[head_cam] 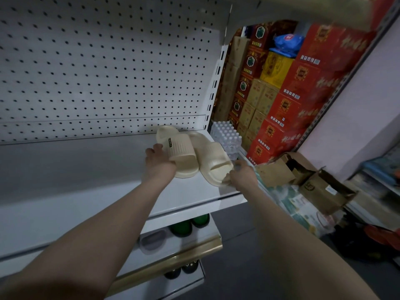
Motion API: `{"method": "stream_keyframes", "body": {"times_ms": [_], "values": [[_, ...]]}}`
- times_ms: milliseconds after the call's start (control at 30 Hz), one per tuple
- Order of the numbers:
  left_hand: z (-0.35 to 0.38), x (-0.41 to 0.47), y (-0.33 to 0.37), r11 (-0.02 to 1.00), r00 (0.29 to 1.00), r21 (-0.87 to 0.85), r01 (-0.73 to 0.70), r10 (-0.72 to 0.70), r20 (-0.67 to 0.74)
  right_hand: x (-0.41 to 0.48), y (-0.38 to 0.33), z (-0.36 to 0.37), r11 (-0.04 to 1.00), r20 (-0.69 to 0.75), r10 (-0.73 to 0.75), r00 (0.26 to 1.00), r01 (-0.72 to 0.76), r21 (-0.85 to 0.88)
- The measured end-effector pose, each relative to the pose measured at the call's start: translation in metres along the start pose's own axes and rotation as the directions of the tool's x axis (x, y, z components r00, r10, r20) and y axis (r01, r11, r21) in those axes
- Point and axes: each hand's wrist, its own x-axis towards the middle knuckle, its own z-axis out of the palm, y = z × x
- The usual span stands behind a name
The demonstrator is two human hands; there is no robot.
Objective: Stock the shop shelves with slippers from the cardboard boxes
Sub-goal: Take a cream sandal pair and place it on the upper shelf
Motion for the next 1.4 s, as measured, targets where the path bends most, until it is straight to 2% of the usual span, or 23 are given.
{"method": "stream_keyframes", "body": {"times_ms": [167,433,567,700,833,1067,1233,1400], "values": [[-0.008,-0.019,0.01,0.973,0.977,-0.092,-0.212,0.208,-0.048,-0.022,-0.001,-0.012,0.999,-0.119,-0.02,0.993,0.015,-0.046],[-0.029,-0.059,0.02,0.888,0.879,-0.217,-0.406,0.444,0.173,-0.108,-0.006,-0.024,1.0,-0.225,0.019,0.974,-0.023,-0.015],[-0.044,-0.082,0.006,0.824,0.783,-0.328,-0.463,0.553,0.284,-0.167,-0.013,-0.02,0.995,-0.32,0.099,0.942,-0.097,0.022],[-0.061,-0.116,-0.012,0.781,0.671,-0.347,-0.52,0.625,0.399,-0.238,-0.015,-0.007,0.981,-0.387,0.193,0.902,-0.174,0.082],[-0.077,-0.165,-0.028,0.714,0.556,-0.408,-0.569,0.7,0.449,-0.316,-0.007,0.0,0.959,-0.428,0.282,0.858,-0.269,0.092],[-0.104,-0.264,-0.063,0.615,0.308,-0.554,-0.561,0.776,0.55,-0.444,0.03,0.013,0.901,-0.453,0.423,0.785,-0.418,0.118],[-0.143,-0.319,-0.104,0.608,0.247,-0.552,-0.571,0.768,0.59,-0.524,0.036,0.041,0.869,-0.456,0.48,0.749,-0.476,0.133],[-0.18,-0.357,-0.161,0.594,0.158,-0.56,-0.578,0.755,0.637,-0.613,0.022,0.079,0.856,-0.455,0.504,0.734,-0.496,0.147]]}}
